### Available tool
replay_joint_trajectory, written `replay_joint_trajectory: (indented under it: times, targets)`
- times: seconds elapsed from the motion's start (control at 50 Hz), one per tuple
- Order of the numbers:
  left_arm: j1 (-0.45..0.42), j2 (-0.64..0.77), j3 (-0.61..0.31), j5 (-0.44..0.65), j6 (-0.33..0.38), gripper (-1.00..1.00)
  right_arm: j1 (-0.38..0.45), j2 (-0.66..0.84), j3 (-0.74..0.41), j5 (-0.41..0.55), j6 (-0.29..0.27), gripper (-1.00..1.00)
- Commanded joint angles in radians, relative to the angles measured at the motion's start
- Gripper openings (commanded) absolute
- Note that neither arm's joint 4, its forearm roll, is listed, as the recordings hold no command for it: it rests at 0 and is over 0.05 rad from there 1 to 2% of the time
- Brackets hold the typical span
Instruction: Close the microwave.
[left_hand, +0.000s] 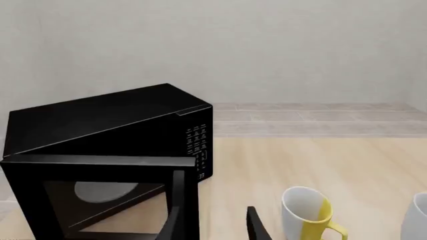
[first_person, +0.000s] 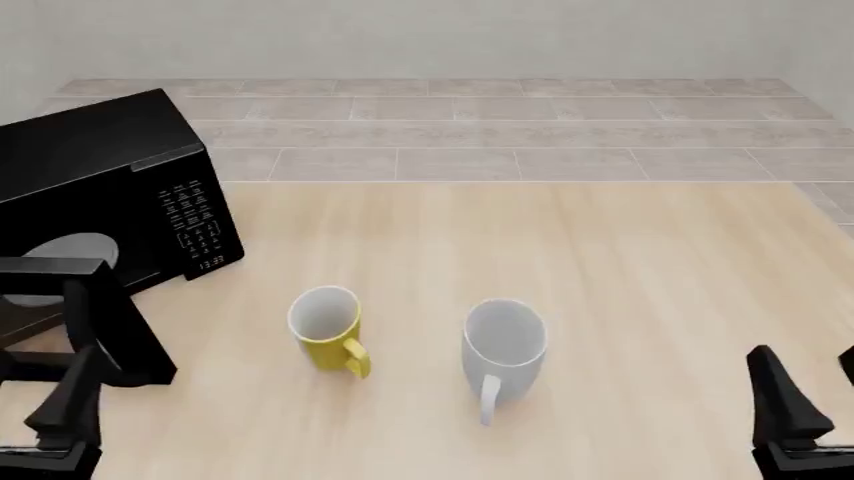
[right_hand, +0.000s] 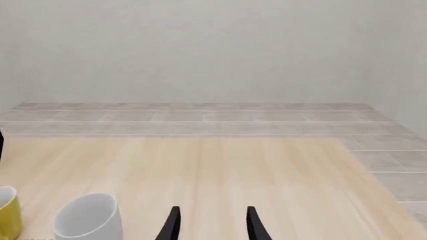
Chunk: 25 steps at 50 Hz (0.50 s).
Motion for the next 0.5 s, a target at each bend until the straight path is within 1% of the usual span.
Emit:
replay_joint_trajectory:
  times: [0.02,0.1,0.18,0.2,0.22,0.24,0.3,0.34,0.38,0.46,0.5]
  targets:
    - [0.004,0.009,-0.001,0.002,-0.004,1.00,0.023,0.001,-0.023,0.003,-0.042,1.00]
    - [0.005,0.015,-0.005,0.002,-0.015,1.00,0.036,0.001,-0.029,0.012,-0.017,1.00]
    - [0.009,0.026,-0.004,-0.006,-0.016,1.00,0.044,-0.001,-0.016,0.003,-0.022,1.00]
    - [0.009,0.031,-0.002,-0.011,-0.018,1.00,0.037,-0.001,-0.010,-0.007,-0.037,1.00]
    - [0.012,0.033,-0.002,-0.013,-0.020,1.00,0.036,-0.001,-0.008,-0.009,-0.040,1.00]
    - [0.010,0.039,-0.002,-0.016,-0.021,1.00,0.038,-0.001,-0.008,-0.006,-0.030,1.00]
    - [0.010,0.049,-0.001,-0.024,-0.020,1.00,0.039,0.000,-0.005,-0.006,-0.024,1.00]
    - [0.017,0.098,-0.017,-0.050,-0.027,1.00,0.036,0.000,-0.004,-0.008,-0.025,1.00]
    - [0.015,0.126,-0.041,-0.049,-0.035,1.00,0.037,0.000,-0.004,-0.009,-0.025,1.00]
    - [0.018,0.189,-0.027,-0.106,-0.036,1.00,0.037,0.000,-0.003,-0.011,-0.026,1.00]
    - [0.013,0.239,-0.017,-0.146,-0.051,1.00,0.040,0.000,-0.002,-0.011,-0.020,1.00]
